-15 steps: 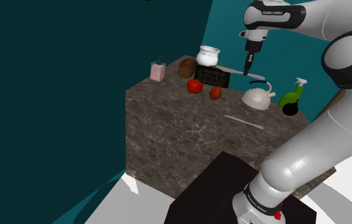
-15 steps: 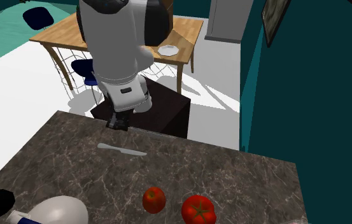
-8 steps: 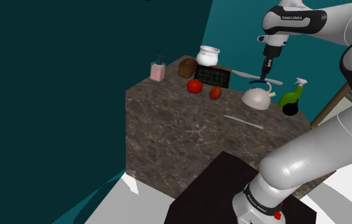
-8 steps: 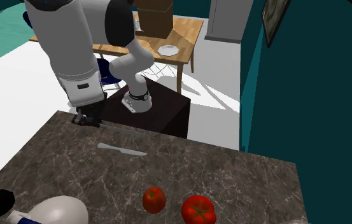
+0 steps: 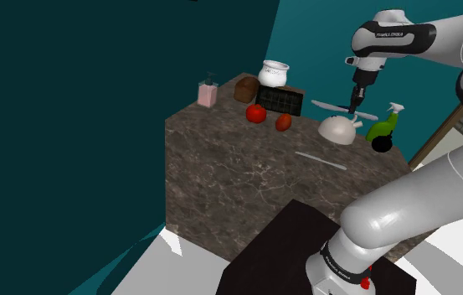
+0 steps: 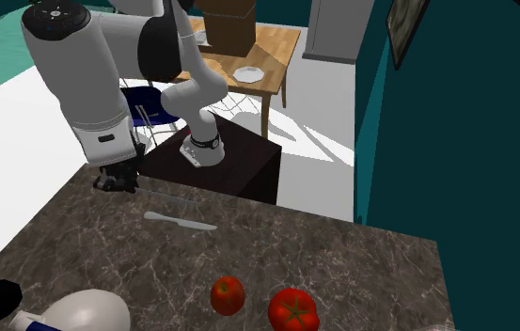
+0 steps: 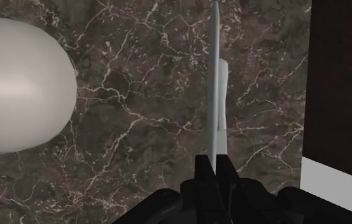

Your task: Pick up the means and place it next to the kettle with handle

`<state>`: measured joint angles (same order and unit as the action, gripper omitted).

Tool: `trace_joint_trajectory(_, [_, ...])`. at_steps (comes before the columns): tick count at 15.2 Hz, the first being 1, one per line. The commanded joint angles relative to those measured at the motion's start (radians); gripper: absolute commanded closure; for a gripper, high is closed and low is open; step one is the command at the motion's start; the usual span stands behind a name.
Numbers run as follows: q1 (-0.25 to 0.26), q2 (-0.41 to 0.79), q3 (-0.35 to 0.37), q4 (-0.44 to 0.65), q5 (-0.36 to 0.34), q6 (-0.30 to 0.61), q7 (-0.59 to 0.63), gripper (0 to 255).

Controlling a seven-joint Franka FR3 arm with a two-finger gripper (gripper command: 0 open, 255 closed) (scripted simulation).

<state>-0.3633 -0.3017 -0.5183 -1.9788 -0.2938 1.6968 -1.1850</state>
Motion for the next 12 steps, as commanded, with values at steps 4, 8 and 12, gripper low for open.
trace_joint_trajectory(4, [-0.004, -0.004, -0.007, -0.068, -0.007, 0.065, 0.011, 255])
trace_joint_trajectory(8, [-0.006, -0.001, -0.013, -0.119, -0.011, 0.118, 0.018, 255])
trace_joint_trajectory(12, [-0.008, 0.005, -0.021, -0.167, -0.015, 0.171, 0.024, 255])
